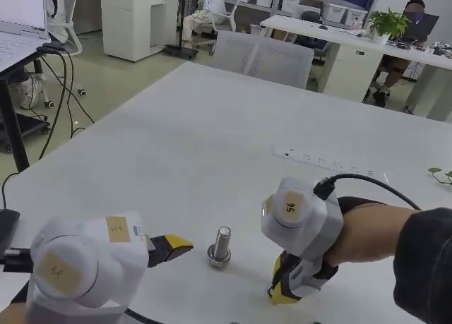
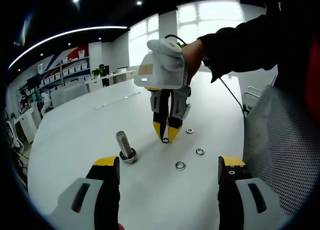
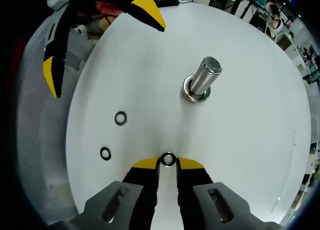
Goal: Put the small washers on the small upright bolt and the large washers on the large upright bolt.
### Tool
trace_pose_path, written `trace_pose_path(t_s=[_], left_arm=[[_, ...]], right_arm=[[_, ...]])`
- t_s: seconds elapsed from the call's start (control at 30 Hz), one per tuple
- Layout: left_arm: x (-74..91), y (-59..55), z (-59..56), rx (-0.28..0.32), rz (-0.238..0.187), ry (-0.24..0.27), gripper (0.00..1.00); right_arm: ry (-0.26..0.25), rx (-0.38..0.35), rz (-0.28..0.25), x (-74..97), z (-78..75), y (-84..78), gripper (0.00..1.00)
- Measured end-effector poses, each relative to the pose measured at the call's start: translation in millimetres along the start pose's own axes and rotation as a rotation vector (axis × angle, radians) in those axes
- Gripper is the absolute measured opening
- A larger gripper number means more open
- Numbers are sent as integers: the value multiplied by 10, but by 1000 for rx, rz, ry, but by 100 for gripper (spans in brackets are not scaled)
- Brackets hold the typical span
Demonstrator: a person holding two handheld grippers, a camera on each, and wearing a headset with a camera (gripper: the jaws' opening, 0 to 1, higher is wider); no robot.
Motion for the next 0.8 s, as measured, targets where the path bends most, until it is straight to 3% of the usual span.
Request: trace_pose_path(t_s=[0.5,0.8], left_arm=[[-13,48,4,-19,-1,-16,80],[-40,59,4,-25,1,-30,80]], right_arm=[[2,-12,2,16,46,-9,14],[-19,-21,-11,139,76,-23,14]])
Point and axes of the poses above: the centre of the closed fingertips' face, and the gripper's own axes: x roughly backward along the fingers, z roughly to its left, y roughly out of its top, the point moved 10 cm from there along x, roughly backward along the fingers, and after that the axes turned 8 degrees about y, right-handed, at the moved point
